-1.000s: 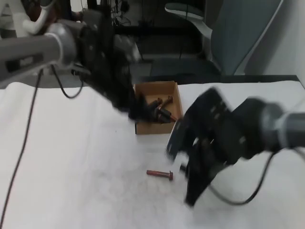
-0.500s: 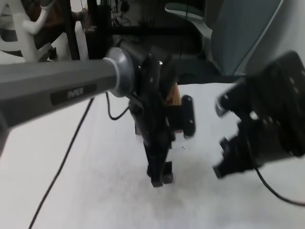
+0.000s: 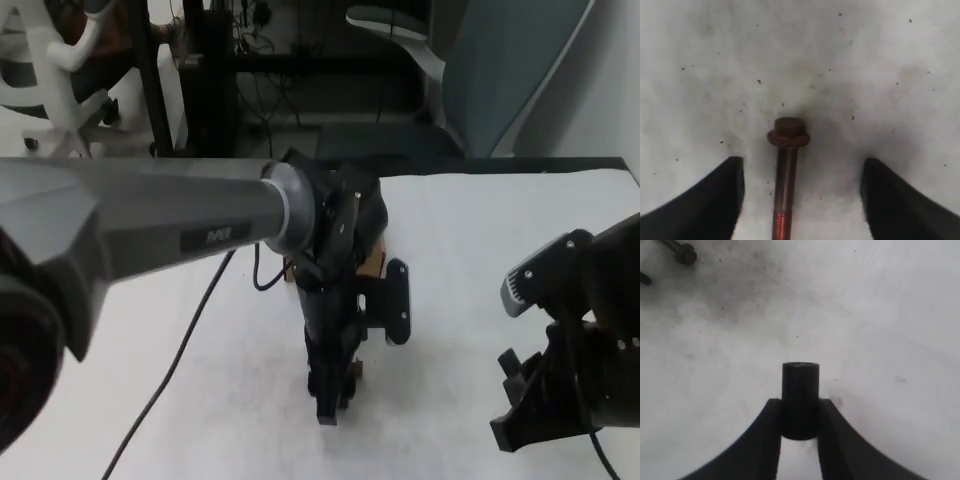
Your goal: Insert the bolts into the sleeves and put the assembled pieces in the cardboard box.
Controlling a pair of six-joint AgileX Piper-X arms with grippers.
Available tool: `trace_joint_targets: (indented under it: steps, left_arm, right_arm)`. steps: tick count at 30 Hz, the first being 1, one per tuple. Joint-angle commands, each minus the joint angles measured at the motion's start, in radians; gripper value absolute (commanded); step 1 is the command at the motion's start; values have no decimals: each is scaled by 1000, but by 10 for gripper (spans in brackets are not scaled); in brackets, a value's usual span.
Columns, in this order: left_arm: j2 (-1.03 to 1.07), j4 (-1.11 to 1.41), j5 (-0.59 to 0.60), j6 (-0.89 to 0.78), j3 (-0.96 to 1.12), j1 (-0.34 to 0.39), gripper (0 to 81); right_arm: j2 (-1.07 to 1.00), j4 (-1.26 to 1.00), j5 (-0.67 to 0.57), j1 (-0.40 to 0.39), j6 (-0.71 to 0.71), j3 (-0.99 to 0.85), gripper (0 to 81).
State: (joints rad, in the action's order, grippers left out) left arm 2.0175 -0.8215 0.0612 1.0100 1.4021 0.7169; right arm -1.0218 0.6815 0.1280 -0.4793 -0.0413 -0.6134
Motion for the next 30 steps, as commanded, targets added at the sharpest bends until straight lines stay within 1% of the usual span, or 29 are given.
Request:
trace_joint_targets:
  steps: [1, 2, 3, 7, 12, 13, 14, 16, 17, 20, 25, 26, 30]
  left_arm:
    - [7, 23, -8, -32, 9, 5, 462]
    - [9, 27, -7, -48, 9, 5, 430]
    - [11, 35, -7, -57, 9, 8, 420]
    - [19, 50, -7, -67, 9, 19, 419]
    - [35, 75, -7, -68, 9, 55, 417]
    - [40, 75, -11, -71, 9, 62, 406]
    - [45, 66, -13, -77, 9, 65, 357]
    - [60, 35, -18, -91, 9, 73, 113]
    - [67, 10, -17, -91, 9, 73, 11]
    - [74, -31, -29, -148, 9, 73, 18]
    - [40, -8, -37, -263, 11, 71, 18]
    - [-10, 49, -32, -339, 11, 71, 18]
    - [-145, 176, -8, -527, 9, 68, 18]
  right_arm:
    - [25, -21, -15, 5, 14, 0, 6]
    - [27, -25, -15, 5, 14, 0, 6]
    - [28, -27, -15, 5, 14, 0, 6]
    - [28, -28, -15, 5, 14, 0, 6]
    - [28, -28, -21, 5, 14, 0, 6]
    - [28, -28, -21, 5, 14, 0, 6]
    - [28, -28, -21, 5, 14, 0, 6]
    - [28, -19, -20, 5, 14, 0, 6]
    - [28, -12, -20, 5, 14, 0, 6]
    - [28, 4, -20, 5, 14, 0, 6]
    - [30, 9, -20, 5, 14, 0, 6]
    - [33, 9, -20, 5, 14, 0, 6]
    - [48, 9, -20, 5, 11, 2, 6]
